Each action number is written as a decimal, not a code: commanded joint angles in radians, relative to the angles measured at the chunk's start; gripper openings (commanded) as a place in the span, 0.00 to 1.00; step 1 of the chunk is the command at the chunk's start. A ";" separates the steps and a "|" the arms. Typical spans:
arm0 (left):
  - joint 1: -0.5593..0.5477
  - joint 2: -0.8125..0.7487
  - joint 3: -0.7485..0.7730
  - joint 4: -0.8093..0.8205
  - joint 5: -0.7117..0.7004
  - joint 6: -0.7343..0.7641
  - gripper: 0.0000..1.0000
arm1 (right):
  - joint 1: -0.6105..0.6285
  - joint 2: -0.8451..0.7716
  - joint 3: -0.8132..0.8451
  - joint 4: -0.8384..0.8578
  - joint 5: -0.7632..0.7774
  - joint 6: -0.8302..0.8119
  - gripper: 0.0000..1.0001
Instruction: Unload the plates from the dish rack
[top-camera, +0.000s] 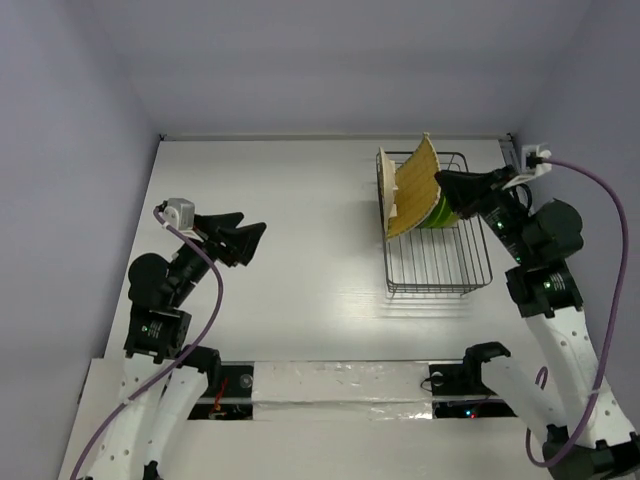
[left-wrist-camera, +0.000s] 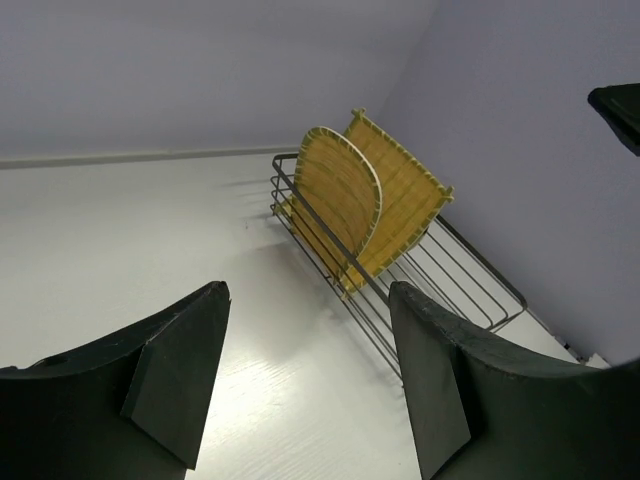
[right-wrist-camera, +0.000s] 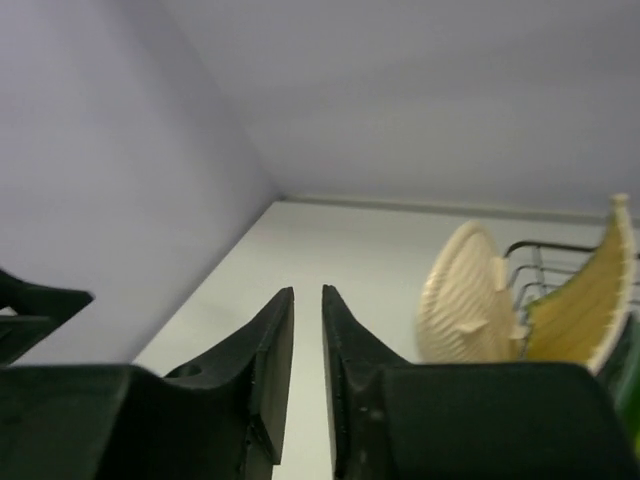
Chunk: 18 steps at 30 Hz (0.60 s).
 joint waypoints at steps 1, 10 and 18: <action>0.007 -0.014 0.035 0.026 0.011 0.020 0.62 | 0.099 0.044 0.072 -0.049 0.005 -0.022 0.22; -0.002 -0.031 0.043 0.013 -0.020 0.033 0.01 | 0.417 0.304 0.311 -0.299 0.478 -0.172 0.00; -0.011 -0.020 0.048 -0.023 -0.095 0.030 0.03 | 0.438 0.529 0.457 -0.416 0.759 -0.235 0.42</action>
